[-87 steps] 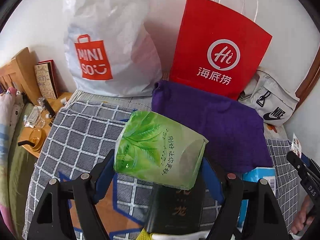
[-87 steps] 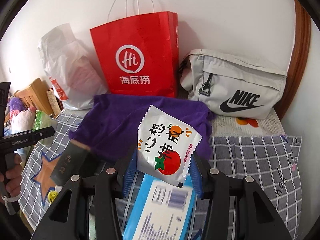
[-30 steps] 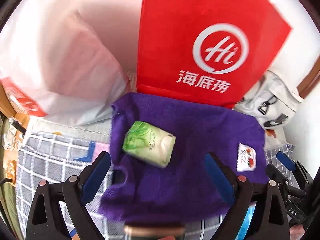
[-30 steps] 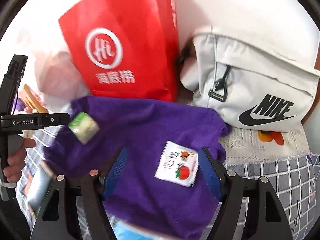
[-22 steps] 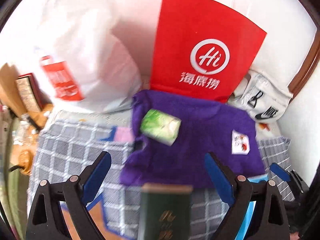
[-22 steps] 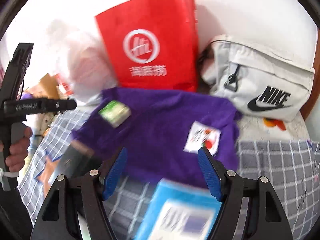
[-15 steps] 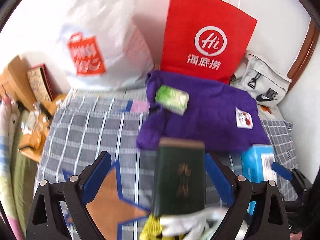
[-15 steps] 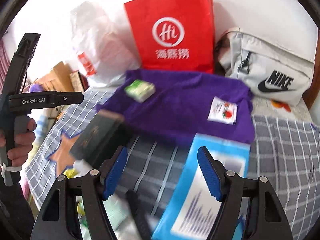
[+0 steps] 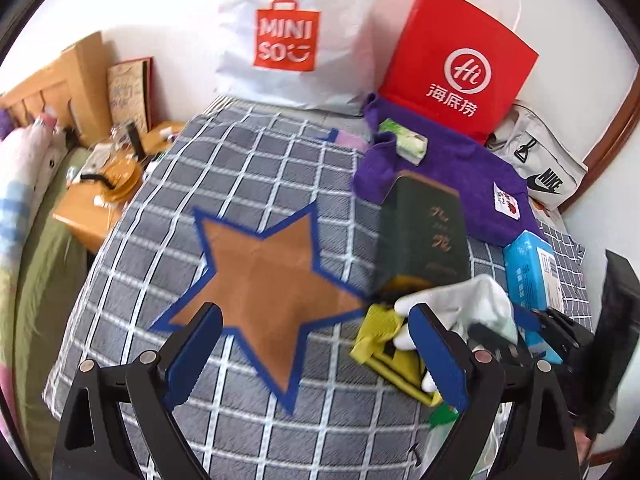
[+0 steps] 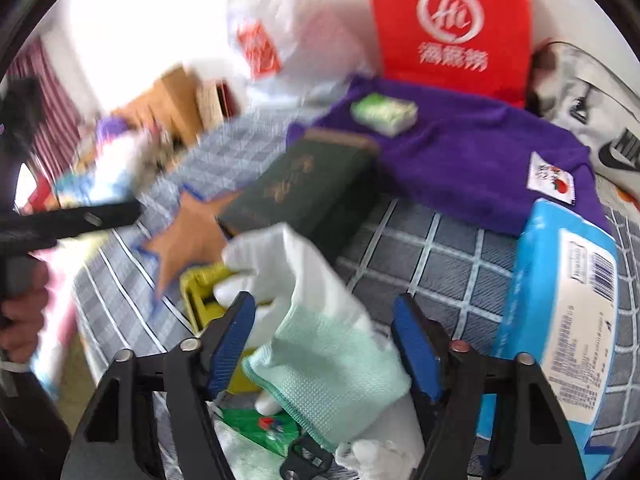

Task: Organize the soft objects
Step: 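Grasp the white-and-mint glove with the right tool while the left tool returns to the table, then grasp the yellow mesh pouch with the left tool while the right tool lifts the glove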

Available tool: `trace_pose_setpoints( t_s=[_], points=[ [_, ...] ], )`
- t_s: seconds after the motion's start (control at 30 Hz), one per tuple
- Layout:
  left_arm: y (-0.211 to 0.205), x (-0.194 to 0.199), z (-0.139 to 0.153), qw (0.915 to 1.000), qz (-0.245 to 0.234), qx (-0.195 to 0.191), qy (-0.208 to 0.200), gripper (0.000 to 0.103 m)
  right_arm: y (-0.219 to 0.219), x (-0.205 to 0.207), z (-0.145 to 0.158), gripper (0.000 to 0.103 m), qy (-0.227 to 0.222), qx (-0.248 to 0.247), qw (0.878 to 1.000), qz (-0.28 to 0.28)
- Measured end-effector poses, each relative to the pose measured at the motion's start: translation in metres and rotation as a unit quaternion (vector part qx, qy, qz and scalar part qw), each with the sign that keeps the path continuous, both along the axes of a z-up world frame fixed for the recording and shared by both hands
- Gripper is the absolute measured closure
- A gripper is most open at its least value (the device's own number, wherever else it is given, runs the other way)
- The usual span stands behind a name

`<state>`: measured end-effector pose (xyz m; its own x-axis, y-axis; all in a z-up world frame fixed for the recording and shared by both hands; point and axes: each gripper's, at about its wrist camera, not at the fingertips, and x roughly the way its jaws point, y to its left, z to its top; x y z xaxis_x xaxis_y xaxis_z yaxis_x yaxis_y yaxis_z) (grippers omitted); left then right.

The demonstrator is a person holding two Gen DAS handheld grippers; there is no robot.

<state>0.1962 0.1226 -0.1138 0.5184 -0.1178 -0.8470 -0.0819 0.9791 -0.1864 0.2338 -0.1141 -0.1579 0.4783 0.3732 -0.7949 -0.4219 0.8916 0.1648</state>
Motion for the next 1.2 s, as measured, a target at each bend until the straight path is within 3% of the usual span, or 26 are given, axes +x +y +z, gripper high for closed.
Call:
trace_pose_setpoints(
  t_s=[0.07, 0.13, 0.4, 0.63, 0.93, 1.07, 1.2],
  points=[
    [0.003, -0.004, -0.005, 1.0000, 0.000, -0.003, 0.004, 0.009, 0.007, 0.003, -0.005, 0.082, -0.001, -0.025, 1.000, 0.007],
    [0.006, -0.009, -0.011, 0.9999, 0.001, -0.007, 0.008, 0.009, 0.011, 0.003, -0.002, 0.091, -0.007, -0.026, 1.000, 0.008],
    [0.004, -0.022, -0.027, 0.9996, -0.007, -0.017, 0.020, 0.009, -0.005, -0.016, 0.052, 0.091, -0.075, 0.029, 0.997, -0.014],
    [-0.021, -0.023, -0.034, 0.9992, -0.033, -0.020, 0.008, 0.009, -0.035, -0.053, 0.092, 0.091, -0.117, 0.049, 0.991, -0.046],
    [-0.053, 0.011, -0.055, 0.9982, -0.056, 0.012, 0.014, 0.010, -0.107, -0.126, 0.087, 0.091, -0.116, 0.036, 0.986, -0.113],
    [-0.061, 0.016, -0.064, 0.9979, -0.057, 0.025, 0.016, 0.023, -0.133, -0.144, 0.061, 0.091, -0.092, 0.014, 0.985, -0.143],
    [-0.058, 0.010, -0.073, 0.9991, -0.037, 0.018, 0.014, 0.056, -0.154, -0.143, 0.021, 0.091, -0.045, 0.016, 0.983, -0.179]
  ],
)
